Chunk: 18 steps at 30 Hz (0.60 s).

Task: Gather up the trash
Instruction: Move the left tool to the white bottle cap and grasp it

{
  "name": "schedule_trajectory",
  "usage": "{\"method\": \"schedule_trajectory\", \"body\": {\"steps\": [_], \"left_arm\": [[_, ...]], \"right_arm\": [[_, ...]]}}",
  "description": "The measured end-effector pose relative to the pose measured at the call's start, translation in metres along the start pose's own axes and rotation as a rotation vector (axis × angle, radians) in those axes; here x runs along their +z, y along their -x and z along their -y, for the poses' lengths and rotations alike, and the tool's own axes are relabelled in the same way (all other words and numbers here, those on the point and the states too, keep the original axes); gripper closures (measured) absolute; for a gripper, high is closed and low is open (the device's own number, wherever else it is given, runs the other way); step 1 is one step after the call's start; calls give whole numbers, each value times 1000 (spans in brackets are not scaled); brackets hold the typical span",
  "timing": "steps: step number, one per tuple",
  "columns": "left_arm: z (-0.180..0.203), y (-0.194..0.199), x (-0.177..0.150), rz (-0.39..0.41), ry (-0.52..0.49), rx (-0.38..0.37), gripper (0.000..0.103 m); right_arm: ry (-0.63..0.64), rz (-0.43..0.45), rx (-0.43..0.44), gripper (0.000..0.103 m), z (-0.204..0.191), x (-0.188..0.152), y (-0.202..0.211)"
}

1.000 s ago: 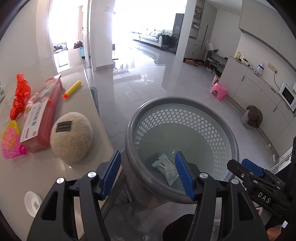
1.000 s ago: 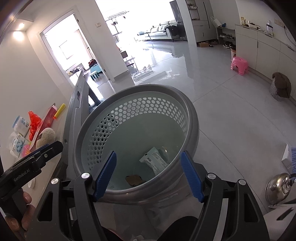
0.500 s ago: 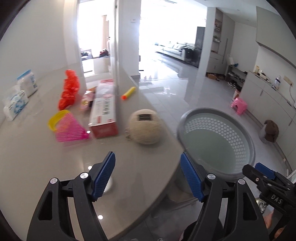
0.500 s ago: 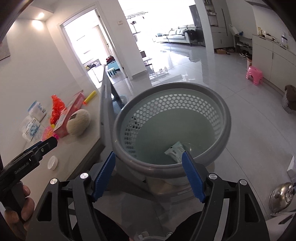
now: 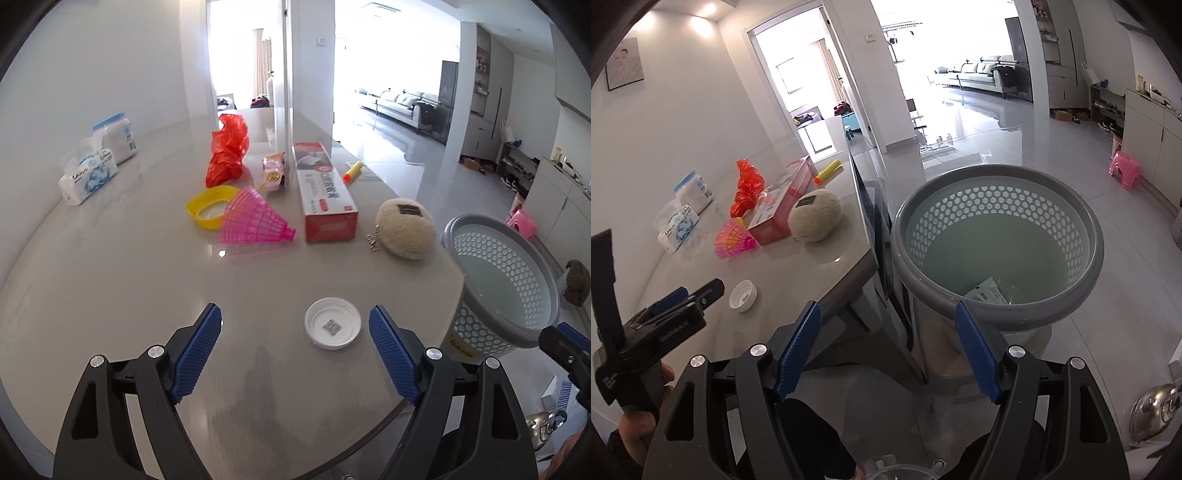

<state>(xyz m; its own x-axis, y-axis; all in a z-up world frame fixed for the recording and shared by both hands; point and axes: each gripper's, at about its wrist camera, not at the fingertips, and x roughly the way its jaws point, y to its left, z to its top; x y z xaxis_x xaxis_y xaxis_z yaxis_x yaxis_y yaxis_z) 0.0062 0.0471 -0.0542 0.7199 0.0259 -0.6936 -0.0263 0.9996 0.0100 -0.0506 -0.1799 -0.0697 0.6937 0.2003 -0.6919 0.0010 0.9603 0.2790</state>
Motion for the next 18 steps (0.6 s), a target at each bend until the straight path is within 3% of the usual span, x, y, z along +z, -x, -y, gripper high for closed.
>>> {"method": "schedule_trajectory", "body": {"steps": [18], "left_arm": [[5, -37, -14, -73, 9, -35, 21]], "right_arm": [[-2, -16, -10, 31, -5, -4, -4]]}}
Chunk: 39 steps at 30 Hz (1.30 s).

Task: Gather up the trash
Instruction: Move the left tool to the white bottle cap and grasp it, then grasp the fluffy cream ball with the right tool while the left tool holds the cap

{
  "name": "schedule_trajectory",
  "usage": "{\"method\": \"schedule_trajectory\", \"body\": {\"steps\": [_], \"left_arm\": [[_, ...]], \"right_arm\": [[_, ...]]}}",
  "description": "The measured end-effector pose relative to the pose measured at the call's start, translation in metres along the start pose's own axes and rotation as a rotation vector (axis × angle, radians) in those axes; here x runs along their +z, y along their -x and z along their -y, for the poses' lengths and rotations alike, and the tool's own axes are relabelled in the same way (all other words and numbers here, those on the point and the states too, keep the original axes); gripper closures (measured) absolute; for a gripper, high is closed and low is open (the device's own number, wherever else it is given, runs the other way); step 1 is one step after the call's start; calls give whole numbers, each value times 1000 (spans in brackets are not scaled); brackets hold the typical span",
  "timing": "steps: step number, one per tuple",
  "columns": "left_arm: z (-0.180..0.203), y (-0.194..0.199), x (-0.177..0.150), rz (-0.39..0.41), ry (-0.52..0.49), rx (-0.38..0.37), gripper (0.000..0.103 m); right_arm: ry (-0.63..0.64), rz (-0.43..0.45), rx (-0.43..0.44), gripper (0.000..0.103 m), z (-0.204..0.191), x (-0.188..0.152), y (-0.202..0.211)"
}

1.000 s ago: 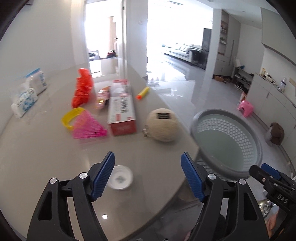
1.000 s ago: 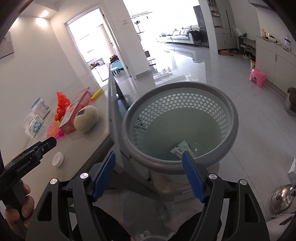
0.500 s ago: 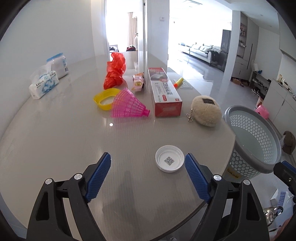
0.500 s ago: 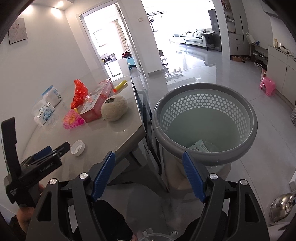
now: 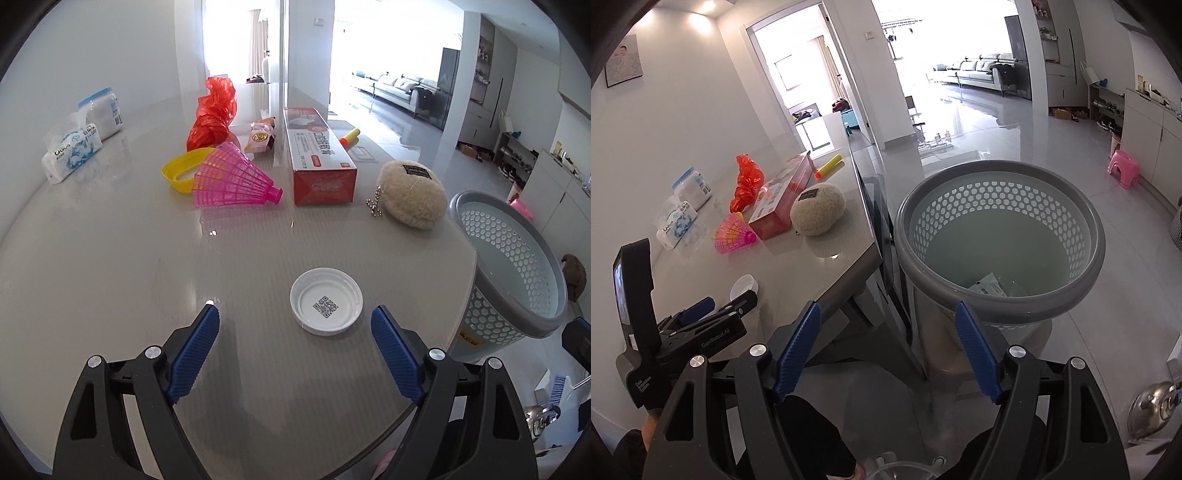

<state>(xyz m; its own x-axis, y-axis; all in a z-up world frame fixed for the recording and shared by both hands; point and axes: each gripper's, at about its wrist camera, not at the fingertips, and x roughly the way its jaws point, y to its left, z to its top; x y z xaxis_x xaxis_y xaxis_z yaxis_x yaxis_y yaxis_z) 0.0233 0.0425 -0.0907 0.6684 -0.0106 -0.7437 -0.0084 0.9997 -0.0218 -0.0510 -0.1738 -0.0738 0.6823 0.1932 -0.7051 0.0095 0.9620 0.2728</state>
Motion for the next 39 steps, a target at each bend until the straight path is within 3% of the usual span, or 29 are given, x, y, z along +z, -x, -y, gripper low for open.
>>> {"method": "schedule_trajectory", "body": {"steps": [7, 12, 22, 32, 39], "left_arm": [[2, -4, 2, 7, -7, 4, 35], [3, -2, 3, 15, -24, 3, 64], [-12, 8, 7, 28, -23, 5, 64], [-46, 26, 25, 67, -11, 52, 64], [-72, 28, 27, 63, 24, 66, 64]], "right_arm": [[1, -9, -1, 31, 0, 0, -4], [-5, -19, -3, 31, 2, -1, -8], [58, -9, 14, 31, -16, 15, -24], [205, -22, 56, 31, -67, 56, -83], [228, -58, 45, 30, -83, 77, -121]]}}
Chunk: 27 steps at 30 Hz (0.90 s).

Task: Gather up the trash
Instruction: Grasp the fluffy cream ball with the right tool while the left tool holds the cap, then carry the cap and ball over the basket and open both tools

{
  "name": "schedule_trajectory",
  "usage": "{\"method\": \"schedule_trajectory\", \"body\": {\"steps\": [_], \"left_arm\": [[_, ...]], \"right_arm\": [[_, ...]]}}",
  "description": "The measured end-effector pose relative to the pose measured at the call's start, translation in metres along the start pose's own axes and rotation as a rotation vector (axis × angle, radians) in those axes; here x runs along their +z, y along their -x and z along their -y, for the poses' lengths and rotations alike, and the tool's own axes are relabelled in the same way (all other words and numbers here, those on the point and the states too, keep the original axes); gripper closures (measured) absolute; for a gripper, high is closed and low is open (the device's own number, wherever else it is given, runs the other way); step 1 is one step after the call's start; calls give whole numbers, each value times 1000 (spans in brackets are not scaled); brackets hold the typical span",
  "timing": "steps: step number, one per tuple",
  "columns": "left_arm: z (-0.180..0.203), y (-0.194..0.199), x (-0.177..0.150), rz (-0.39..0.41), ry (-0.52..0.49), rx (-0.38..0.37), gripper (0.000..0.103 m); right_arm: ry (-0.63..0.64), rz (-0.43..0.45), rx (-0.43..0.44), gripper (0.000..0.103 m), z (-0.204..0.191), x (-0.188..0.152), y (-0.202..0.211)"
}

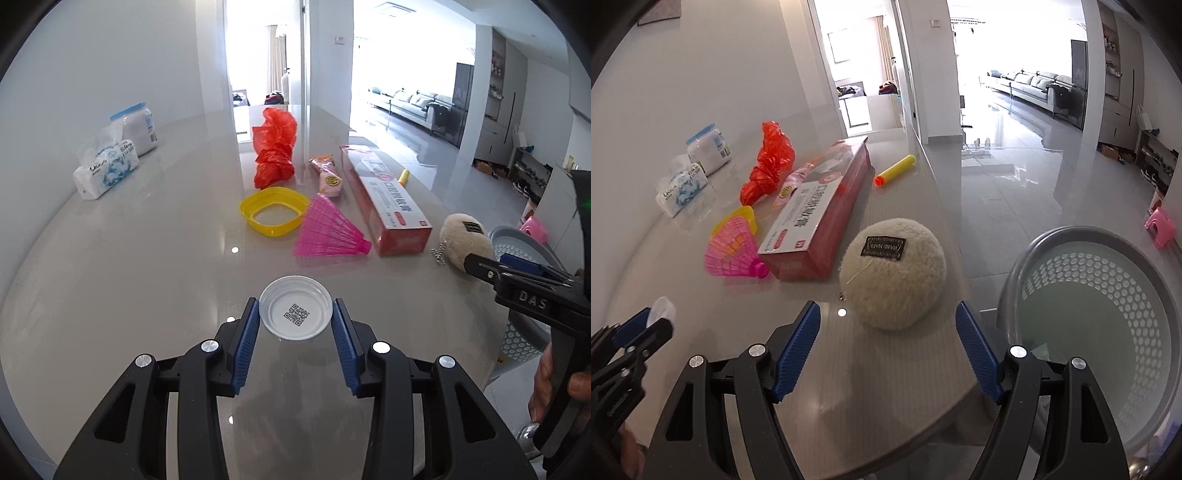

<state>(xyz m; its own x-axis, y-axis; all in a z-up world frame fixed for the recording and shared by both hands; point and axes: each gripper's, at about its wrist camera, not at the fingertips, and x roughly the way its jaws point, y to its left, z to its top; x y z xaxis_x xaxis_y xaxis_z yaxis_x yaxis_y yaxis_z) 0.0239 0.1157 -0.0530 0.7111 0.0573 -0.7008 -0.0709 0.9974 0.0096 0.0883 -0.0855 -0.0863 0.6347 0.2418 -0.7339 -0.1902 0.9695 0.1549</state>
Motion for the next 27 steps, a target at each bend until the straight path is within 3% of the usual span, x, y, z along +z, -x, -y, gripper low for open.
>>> {"method": "schedule_trajectory", "body": {"steps": [11, 18, 27], "left_arm": [[-17, -5, -3, -24, 36, 1, 64], [-16, -3, -3, -22, 36, -5, 64], [-7, 4, -2, -12, 17, -14, 64]], "right_arm": [[16, -37, -36, 31, -2, 12, -29], [63, -27, -40, 47, -12, 16, -31], [20, 17, -12, 49, -6, 8, -9]]}}
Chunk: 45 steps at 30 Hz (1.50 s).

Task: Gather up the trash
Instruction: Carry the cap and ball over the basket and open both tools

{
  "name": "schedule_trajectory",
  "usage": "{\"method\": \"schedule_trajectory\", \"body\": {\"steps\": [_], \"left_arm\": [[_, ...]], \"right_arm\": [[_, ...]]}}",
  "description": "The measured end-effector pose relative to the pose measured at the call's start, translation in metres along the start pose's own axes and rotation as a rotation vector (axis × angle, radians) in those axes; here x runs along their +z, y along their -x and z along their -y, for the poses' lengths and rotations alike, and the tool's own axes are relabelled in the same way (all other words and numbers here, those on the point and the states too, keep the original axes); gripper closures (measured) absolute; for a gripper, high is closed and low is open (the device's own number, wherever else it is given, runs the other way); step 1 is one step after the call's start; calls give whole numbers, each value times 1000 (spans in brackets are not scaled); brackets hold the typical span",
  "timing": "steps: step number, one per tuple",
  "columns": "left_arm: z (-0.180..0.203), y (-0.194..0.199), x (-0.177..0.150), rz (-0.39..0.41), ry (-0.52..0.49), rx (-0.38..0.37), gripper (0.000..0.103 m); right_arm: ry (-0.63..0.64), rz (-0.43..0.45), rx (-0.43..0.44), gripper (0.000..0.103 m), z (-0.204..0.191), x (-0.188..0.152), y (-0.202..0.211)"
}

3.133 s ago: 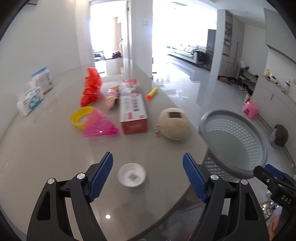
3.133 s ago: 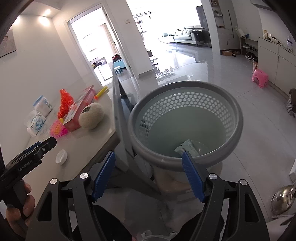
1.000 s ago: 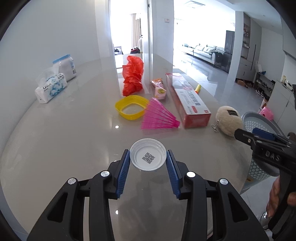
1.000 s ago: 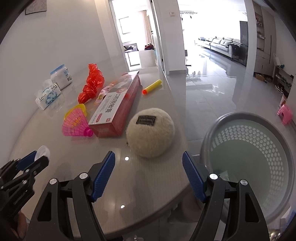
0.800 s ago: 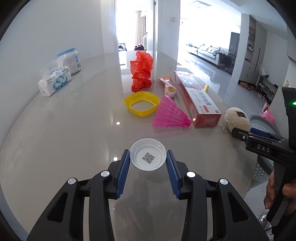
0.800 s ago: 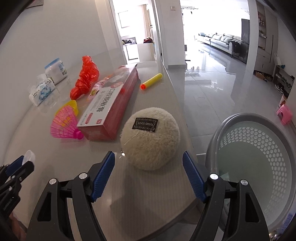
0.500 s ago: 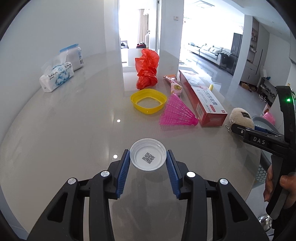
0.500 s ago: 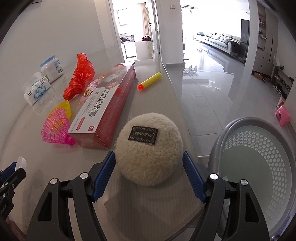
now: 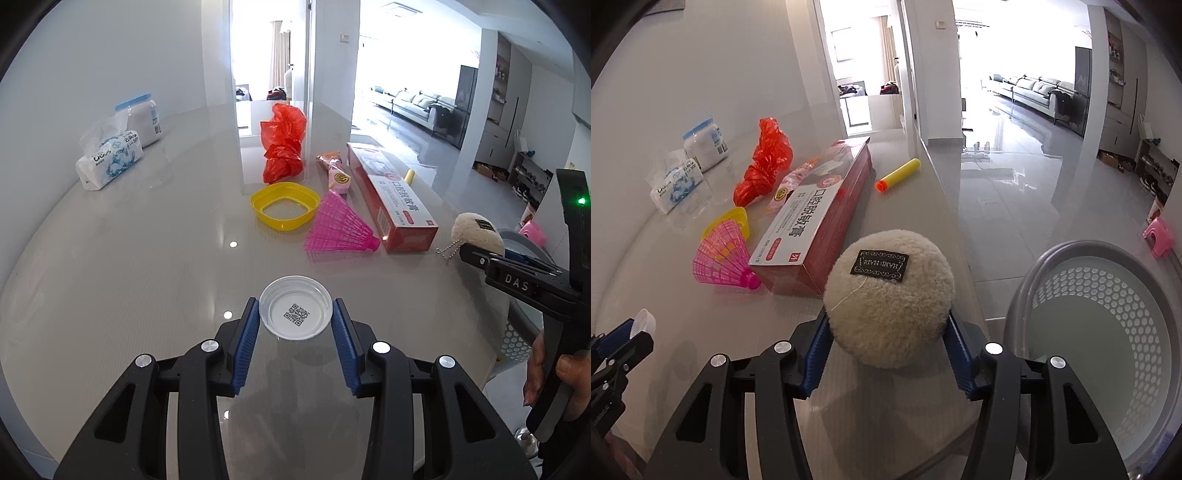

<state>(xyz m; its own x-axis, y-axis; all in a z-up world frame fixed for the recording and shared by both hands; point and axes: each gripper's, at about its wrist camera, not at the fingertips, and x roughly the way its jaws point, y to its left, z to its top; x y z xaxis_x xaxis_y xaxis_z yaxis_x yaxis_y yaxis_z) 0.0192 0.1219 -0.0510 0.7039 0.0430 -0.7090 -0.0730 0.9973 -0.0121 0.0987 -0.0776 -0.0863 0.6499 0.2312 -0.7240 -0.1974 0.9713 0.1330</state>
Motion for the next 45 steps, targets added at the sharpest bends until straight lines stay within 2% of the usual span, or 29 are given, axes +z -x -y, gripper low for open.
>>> {"method": "schedule_trajectory", "body": {"steps": [6, 11, 23, 32, 45], "left_arm": [[20, 4, 2, 4, -23, -30, 64], [48, 4, 3, -3, -46, -93, 64], [151, -8, 17, -21, -159, -261, 64], [220, -27, 26, -54, -252, -331, 64], [286, -55, 32, -71, -323, -352, 64]], "right_arm": [[-55, 30, -8, 49, 20, -15, 29], [-121, 61, -42, 49, 53, -32, 62], [-263, 119, -168, 49, 142, -67, 116], [-382, 120, -196, 49, 199, -85, 121], [-439, 94, -155, 49, 235, -89, 103]]}}
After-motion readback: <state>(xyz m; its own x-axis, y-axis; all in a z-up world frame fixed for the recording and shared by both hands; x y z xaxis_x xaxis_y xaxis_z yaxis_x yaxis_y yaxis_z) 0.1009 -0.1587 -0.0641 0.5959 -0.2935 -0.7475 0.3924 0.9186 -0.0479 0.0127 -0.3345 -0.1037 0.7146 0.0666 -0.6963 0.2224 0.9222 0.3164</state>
